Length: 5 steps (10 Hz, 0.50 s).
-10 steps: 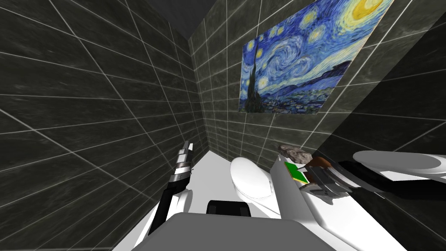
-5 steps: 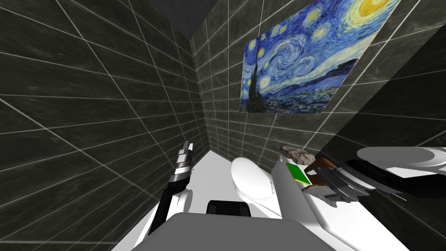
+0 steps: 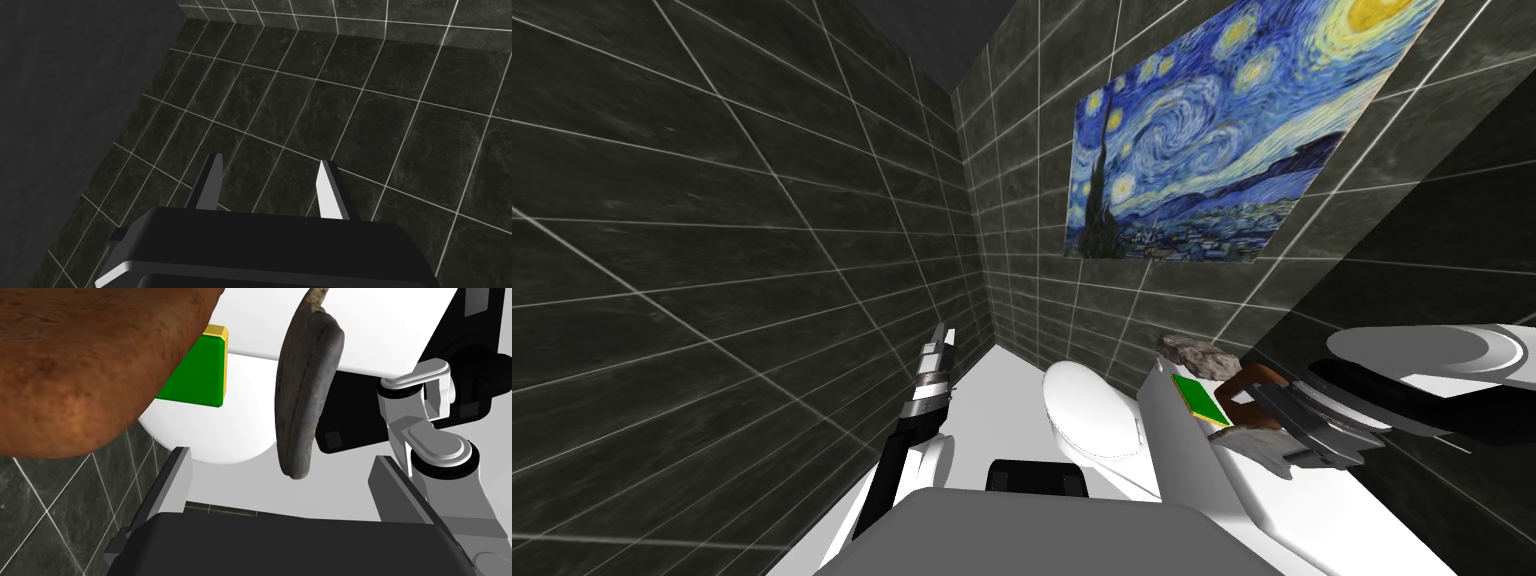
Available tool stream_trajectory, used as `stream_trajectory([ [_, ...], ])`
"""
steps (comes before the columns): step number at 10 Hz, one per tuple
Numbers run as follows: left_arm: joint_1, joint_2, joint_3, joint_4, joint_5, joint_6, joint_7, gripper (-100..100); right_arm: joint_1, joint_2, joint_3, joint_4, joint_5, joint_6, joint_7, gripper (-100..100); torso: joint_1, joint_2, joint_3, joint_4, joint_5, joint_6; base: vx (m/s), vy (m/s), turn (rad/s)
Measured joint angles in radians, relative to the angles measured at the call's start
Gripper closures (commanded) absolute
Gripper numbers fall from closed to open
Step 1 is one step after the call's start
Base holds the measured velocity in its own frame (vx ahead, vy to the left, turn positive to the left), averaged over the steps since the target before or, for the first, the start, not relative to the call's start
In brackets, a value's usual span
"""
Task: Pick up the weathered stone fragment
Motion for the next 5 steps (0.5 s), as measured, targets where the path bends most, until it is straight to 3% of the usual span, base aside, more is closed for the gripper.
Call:
stream_trajectory([
  [2,0.000,0.000,0.000,0.000,0.000,0.000,0.000,0,-0.027,-0.039,0.057,0.005,0.001,0.000,0.007,-100,0.000,0.000,0.000,0.000,0.000,0.000,-0.009,0.006,0.015],
  [3,0.000,0.000,0.000,0.000,0.000,0.000,0.000,0,-0.028,-0.041,0.060,0.005,0.001,0.000,0.008,0,0.000,0.000,0.000,0.000,0.000,0.000,0.000,0.000,0.000],
  [4,0.000,0.000,0.000,0.000,0.000,0.000,0.000,0,-0.028,-0.041,0.060,0.005,0.001,0.000,0.007,-100,-0.001,0.000,0.000,0.000,0.000,0.000,0.073,0.012,-0.200],
  [5,0.000,0.000,0.000,0.000,0.000,0.000,0.000,0,-0.029,-0.031,0.063,-0.006,0.016,0.009,0.015,-100,0.000,-0.003,-0.001,0.000,-0.001,0.001,0.169,0.035,-0.316],
])
